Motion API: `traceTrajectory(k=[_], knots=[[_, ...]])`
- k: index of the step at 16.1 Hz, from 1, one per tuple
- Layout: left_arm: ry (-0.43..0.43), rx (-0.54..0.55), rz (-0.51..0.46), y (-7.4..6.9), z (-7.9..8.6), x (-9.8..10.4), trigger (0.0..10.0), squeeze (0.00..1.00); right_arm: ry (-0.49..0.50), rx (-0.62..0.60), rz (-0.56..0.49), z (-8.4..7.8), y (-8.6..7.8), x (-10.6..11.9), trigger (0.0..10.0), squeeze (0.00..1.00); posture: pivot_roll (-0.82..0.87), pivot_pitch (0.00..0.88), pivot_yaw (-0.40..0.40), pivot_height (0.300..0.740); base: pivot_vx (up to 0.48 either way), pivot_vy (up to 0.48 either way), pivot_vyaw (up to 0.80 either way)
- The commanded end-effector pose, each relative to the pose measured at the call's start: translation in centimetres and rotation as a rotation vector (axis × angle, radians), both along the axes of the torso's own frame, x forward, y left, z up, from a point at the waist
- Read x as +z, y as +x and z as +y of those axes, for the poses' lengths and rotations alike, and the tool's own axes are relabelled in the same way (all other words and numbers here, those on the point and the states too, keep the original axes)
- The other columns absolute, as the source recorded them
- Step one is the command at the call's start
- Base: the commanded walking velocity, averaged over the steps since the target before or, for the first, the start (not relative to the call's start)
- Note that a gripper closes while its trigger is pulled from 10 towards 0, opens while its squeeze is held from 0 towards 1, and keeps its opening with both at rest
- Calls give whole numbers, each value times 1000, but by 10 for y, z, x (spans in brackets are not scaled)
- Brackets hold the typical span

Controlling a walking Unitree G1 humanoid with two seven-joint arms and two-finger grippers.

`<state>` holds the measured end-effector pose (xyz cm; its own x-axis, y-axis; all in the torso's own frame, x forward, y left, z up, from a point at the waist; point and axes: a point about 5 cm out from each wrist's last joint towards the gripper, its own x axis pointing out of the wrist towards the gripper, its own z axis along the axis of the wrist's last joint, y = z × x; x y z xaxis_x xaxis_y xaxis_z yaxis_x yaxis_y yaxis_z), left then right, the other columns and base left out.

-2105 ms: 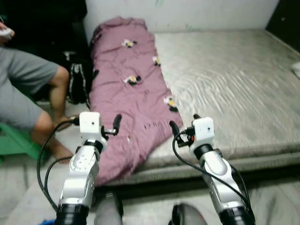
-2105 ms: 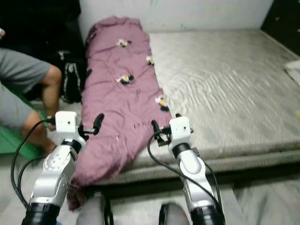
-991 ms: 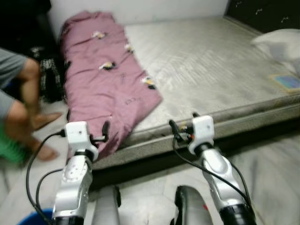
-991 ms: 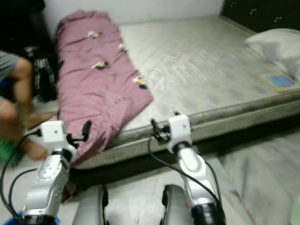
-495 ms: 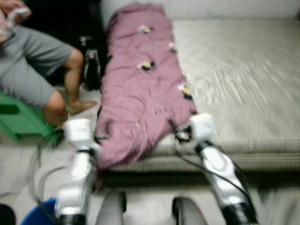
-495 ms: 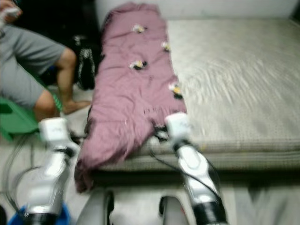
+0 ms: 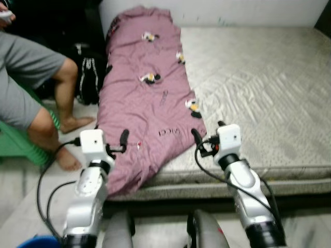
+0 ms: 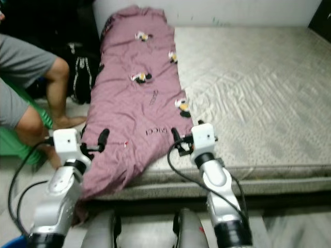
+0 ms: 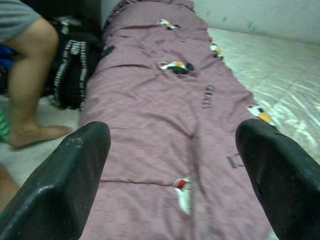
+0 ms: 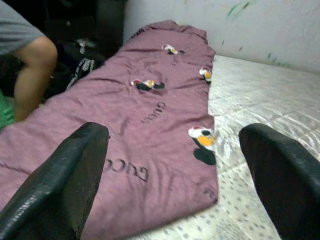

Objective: Clean up the room

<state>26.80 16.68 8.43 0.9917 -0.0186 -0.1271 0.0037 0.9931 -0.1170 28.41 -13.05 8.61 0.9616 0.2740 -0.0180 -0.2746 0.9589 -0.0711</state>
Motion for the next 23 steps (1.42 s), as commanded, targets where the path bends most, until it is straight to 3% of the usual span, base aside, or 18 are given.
traceTrajectory(k=[1, 7, 9, 15, 23], knots=[[13, 12, 16, 0, 5, -1, 10000, 0, 13, 19, -2, 7, 1, 2, 10000, 0, -15, 0, -7, 626, 0, 0, 0], [27, 3, 22, 1, 2, -2, 10000, 0, 11, 22, 3, 7, 3, 1, 10000, 0, -8, 0, -11, 621, 0, 0, 0], [100, 25, 39, -2, 6, -2, 10000, 0, 6, 41, 9, 9, 3, 0, 10000, 0, 12, 0, -20, 596, 0, 0, 0], [101, 59, 63, -13, 14, -5, 10000, 0, 5, 76, 25, 15, 11, -1, 10000, 0, 42, 7, -32, 531, 0, 0, 0], [153, 182, 113, -18, 29, -7, 10000, 0, 1, 65, 42, 12, 14, -6, 10000, 0, 40, 4, -28, 527, 0, 0, 0]])
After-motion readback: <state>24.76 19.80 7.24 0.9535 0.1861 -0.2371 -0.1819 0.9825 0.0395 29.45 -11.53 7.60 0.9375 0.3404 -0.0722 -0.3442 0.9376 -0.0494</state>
